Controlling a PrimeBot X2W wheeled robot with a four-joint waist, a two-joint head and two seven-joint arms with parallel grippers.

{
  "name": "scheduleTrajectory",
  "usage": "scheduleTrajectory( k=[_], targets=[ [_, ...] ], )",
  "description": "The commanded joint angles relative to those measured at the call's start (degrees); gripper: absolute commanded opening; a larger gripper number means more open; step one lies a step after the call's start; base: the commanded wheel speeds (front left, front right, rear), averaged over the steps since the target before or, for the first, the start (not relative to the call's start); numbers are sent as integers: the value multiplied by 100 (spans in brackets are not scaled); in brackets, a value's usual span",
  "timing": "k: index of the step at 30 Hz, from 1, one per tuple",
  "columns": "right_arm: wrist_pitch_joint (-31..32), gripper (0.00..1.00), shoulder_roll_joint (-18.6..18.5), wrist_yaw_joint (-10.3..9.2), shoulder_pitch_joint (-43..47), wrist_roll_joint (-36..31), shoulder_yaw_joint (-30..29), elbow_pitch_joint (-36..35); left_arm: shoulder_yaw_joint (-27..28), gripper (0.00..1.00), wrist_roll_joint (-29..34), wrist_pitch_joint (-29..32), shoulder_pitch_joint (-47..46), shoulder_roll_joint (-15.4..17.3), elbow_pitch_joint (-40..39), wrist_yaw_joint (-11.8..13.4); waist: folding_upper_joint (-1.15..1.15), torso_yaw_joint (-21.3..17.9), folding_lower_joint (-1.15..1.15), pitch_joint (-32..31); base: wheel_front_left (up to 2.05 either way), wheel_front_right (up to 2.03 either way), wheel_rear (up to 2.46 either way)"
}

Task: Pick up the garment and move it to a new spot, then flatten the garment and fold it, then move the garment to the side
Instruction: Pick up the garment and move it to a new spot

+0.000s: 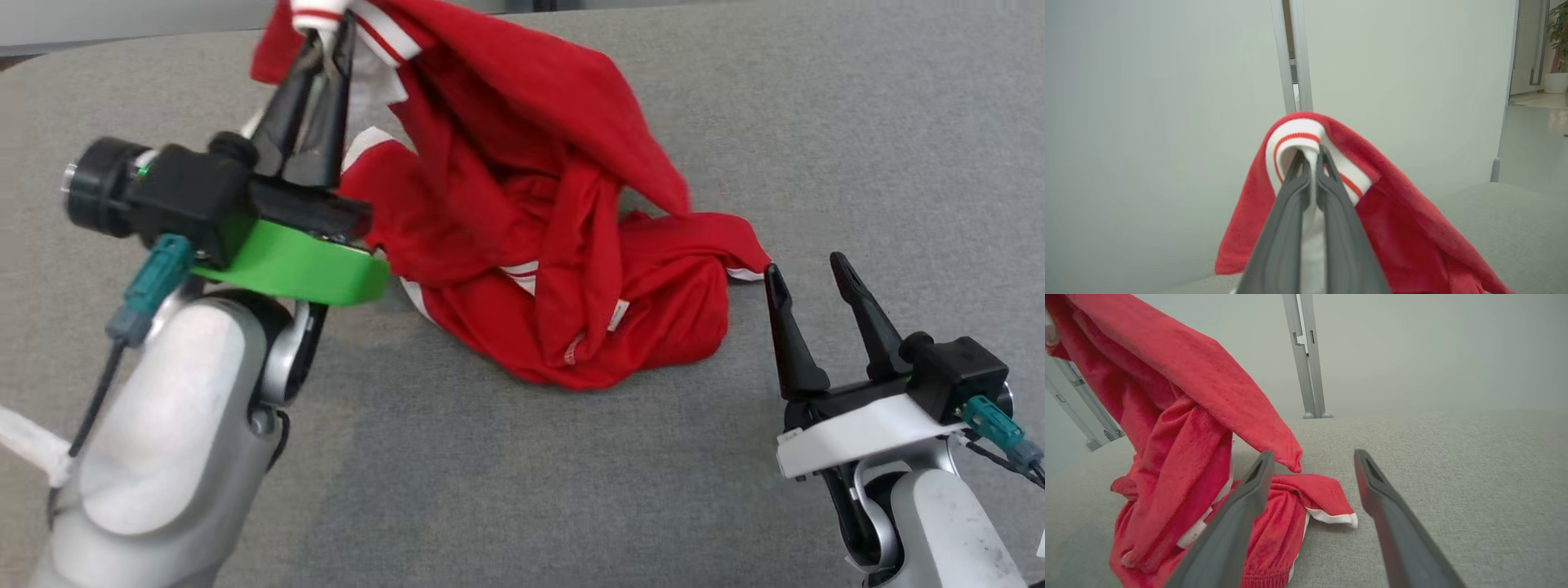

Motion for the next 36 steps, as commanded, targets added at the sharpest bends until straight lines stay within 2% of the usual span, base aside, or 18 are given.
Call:
scheduleTrajectory(
  k=[1, 5, 10, 15, 21, 24, 27, 36],
  targets=[
    [32, 100, -25, -6, 86, -40, -38, -42, 149, 0, 92, -16, -177, 131, -309, 97, 0, 435, 0, -268, 0, 0, 0],
    [96, 100, -32, -6, 191, -57, -67, -112, 551, 0, 187, 190, -315, 506, -871, 327, 0, 773, 0, -363, 0, 0, 0],
    [198, 100, -64, -6, 217, -95, -115, -236, 1079, 0, 106, 478, -446, 952, -1053, 463, 0, 1165, 0, -324, 0, 0, 0],
    [314, 100, -137, -6, 91, -119, -98, -411, 1496, 0, -245, 690, -372, 1191, -544, 438, 0, 1397, 0, -75, 0, 0, 0],
    [503, 100, -288, -6, -120, -139, -67, -653, 1981, 0, -603, 287, -191, 1227, 639, 481, 0, 1421, 0, 485, 0, 0, 0],
    [592, 100, -385, -6, -218, -150, -65, -769, 2176, 0, -835, -59, -119, 1078, 1412, 392, 0, 1364, 0, 779, 0, 0, 0],
    [645, 100, -468, -6, -317, -140, -69, -867, 2293, 0, -1124, -409, -106, 868, 2352, 195, 0, 1270, 0, 1040, 0, 0, 0],
    [647, 100, -549, -6, -439, -100, -115, -956, 2269, 0, -1517, -840, -293, 135, 4642, -614, 0, 1078, 0, 1255, 0, 0, 0]
  ],
)
